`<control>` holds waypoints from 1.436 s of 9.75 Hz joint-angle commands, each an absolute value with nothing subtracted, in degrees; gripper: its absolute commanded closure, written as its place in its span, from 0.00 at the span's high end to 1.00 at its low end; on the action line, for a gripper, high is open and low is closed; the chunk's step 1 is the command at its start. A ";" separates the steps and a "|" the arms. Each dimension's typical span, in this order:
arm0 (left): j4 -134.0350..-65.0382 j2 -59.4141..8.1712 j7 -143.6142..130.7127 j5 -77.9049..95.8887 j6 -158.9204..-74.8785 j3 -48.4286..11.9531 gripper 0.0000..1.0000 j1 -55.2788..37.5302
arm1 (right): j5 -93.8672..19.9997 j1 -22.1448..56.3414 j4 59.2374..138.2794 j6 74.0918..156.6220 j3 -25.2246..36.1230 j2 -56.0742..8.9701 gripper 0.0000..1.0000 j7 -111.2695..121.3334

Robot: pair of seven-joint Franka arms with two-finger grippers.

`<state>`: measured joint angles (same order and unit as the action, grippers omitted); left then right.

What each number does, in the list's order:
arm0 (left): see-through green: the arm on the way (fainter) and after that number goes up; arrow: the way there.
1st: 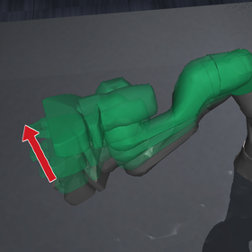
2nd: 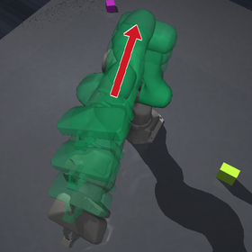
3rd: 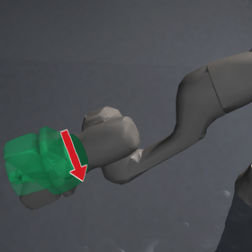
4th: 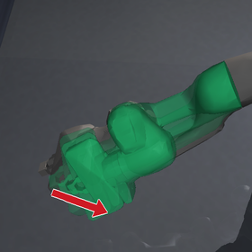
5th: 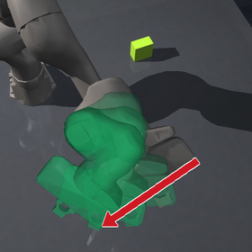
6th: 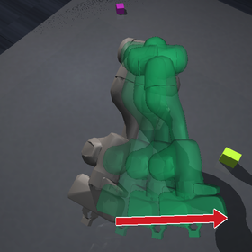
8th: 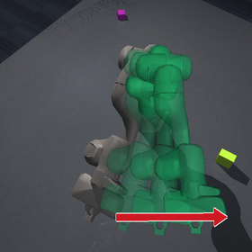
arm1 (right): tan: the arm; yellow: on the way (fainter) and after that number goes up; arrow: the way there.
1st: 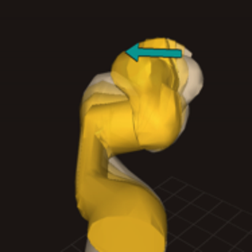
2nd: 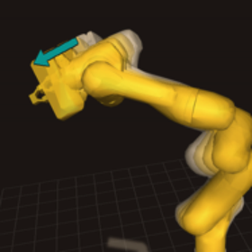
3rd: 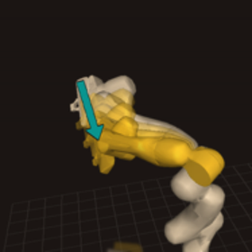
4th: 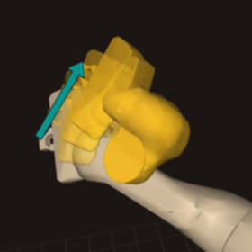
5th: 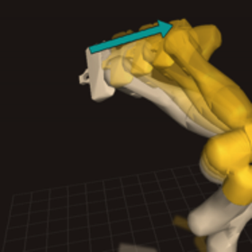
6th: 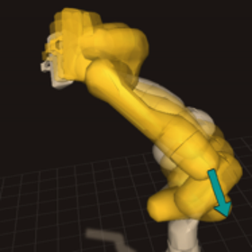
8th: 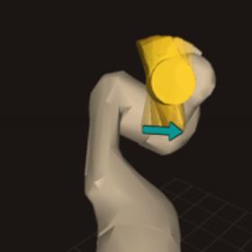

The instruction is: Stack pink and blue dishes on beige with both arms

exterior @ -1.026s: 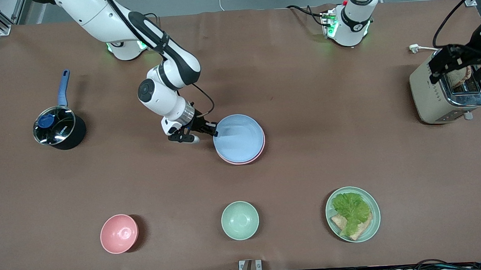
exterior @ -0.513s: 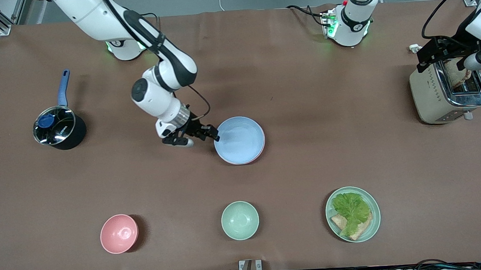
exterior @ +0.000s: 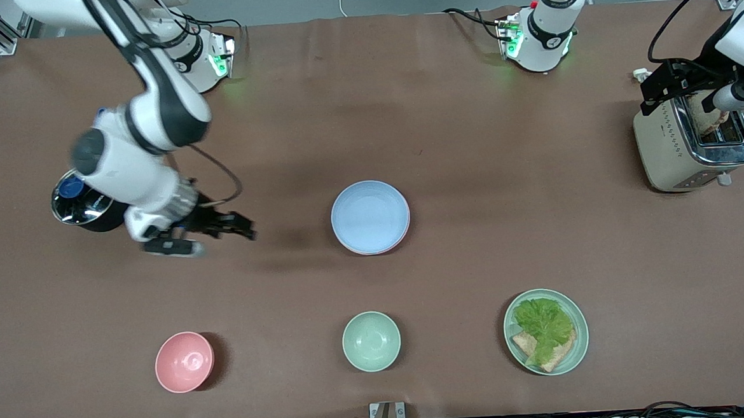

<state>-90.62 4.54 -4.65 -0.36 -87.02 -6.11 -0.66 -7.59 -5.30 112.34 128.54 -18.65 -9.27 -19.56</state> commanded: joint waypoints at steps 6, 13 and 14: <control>-92.73 4.22 -5.45 0.44 -86.48 -5.71 1.00 -1.05 | -1.75 -5.01 87.14 88.11 -1.16 -1.67 1.00 -12.51; -88.78 2.47 -4.39 -0.35 -86.31 -5.71 1.00 -1.14 | -1.76 -5.27 82.97 82.09 -0.18 -1.32 1.00 -9.85; -87.90 1.68 -4.39 -0.35 -86.31 -5.71 1.00 -1.23 | -1.32 -5.27 82.79 82.09 -0.18 -1.41 1.00 -7.76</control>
